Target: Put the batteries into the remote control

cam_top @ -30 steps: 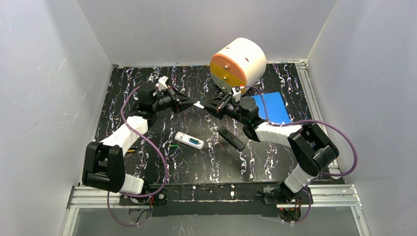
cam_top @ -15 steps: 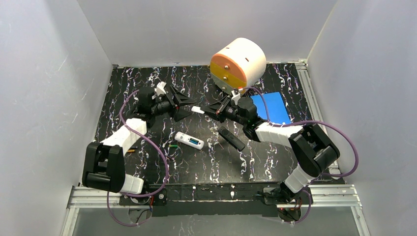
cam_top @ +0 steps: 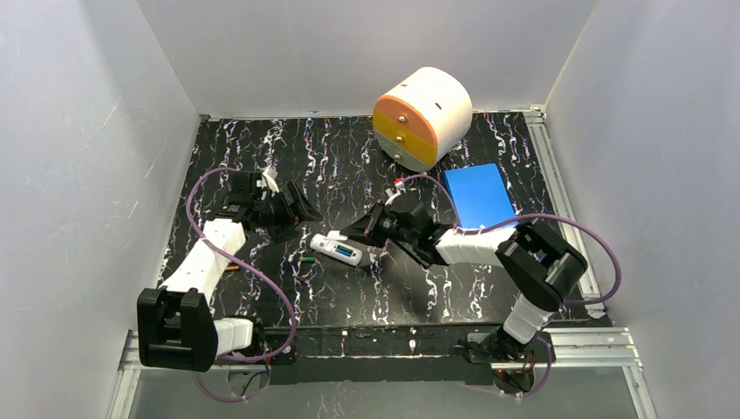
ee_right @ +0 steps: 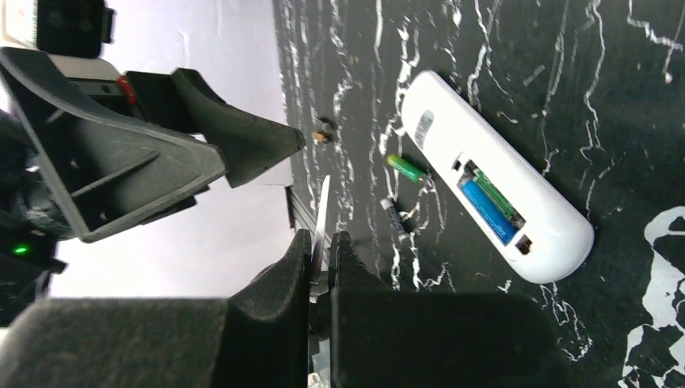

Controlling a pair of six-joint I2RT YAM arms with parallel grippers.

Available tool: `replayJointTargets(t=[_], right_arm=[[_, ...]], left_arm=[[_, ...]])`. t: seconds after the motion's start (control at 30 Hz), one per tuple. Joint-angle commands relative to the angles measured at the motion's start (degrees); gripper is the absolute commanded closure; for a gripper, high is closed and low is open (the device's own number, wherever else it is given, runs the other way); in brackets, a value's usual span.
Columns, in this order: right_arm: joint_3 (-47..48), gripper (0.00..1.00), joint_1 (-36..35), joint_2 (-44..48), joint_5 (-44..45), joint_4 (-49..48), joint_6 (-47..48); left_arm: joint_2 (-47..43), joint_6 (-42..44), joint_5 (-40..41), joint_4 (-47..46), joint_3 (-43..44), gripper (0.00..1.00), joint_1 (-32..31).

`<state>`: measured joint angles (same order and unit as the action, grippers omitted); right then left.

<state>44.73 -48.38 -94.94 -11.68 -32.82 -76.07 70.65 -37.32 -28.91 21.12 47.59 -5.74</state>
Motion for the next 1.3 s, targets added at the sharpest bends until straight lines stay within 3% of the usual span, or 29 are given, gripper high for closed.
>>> replayJointTargets(t=[0.0, 0.43, 1.27], right_arm=[[-0.95, 0.99, -2.37, -3.24, 4.39, -0.58, 0.41], [-2.55, 0.99, -4.02, -5.44, 11.49, -0.70, 0.21], [-2.79, 0.99, -5.51, -8.31, 13.68, -1.84, -2.29]], left_arm=[[-0.64, 5.88, 2.78, 5.82, -2.29, 0.15, -0.03], [3.89, 5.00, -2.25, 0.37, -5.38, 0.27, -0.08], [4.84, 4.19, -4.58, -1.02, -6.60, 0.28, -0.13]])
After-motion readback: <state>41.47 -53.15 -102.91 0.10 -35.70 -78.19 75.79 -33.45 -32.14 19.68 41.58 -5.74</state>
